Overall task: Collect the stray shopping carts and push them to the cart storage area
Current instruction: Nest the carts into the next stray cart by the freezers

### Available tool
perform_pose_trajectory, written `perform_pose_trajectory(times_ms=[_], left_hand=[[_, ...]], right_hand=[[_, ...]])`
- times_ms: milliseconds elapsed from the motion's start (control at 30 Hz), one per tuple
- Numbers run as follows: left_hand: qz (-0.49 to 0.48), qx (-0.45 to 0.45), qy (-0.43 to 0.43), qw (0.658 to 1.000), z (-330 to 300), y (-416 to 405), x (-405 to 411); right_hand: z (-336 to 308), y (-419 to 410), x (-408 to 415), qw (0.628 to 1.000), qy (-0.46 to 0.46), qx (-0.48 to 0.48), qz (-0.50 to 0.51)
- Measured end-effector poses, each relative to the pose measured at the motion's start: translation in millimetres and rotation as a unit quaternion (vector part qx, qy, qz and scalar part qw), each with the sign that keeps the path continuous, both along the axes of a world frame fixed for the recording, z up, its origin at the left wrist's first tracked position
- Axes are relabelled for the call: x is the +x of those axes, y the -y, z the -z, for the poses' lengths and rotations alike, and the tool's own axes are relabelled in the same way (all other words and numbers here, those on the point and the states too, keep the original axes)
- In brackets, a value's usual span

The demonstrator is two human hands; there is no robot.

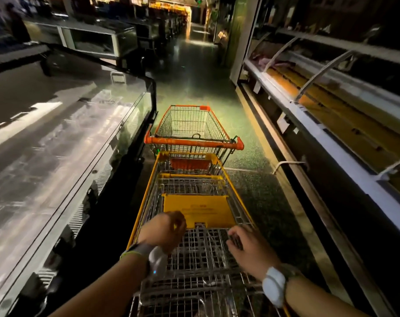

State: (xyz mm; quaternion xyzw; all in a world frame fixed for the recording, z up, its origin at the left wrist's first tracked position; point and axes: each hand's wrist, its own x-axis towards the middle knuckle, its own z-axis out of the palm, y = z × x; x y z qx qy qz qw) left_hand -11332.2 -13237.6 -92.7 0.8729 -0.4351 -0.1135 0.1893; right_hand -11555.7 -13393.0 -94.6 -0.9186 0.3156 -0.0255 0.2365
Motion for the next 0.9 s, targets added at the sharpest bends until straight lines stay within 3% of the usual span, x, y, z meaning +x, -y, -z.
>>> perform_pose_trajectory(times_ms=[100, 233, 400, 633, 800, 900], left_hand=[[-0.014, -0.031, -0.035, 0.999, -5, 37, 11], [-0.039, -0.029, -0.021, 0.999, -24, 70, 38], [-0.066, -0.006, -0.02, 0.998, -52, 105, 95], [-0.057, 0.072, 0.087, 0.992, -23, 219, 209], [-0.043, 0.116, 0.095, 0.988, 8, 254, 252], [-0.047, 0.126, 0.078, 0.988, 16, 271, 276]], right_hand=[[-5, 32, 22, 0.999, -0.02, 0.016, -0.027], [-18, 84, 63, 0.998, -0.041, 0.02, -0.045], [-25, 154, 125, 0.999, 0.002, -0.018, -0.051], [4, 249, 225, 0.995, 0.048, -0.088, -0.002], [13, 282, 273, 0.989, -0.009, -0.143, -0.02], [15, 298, 296, 0.99, -0.059, -0.126, -0.027]])
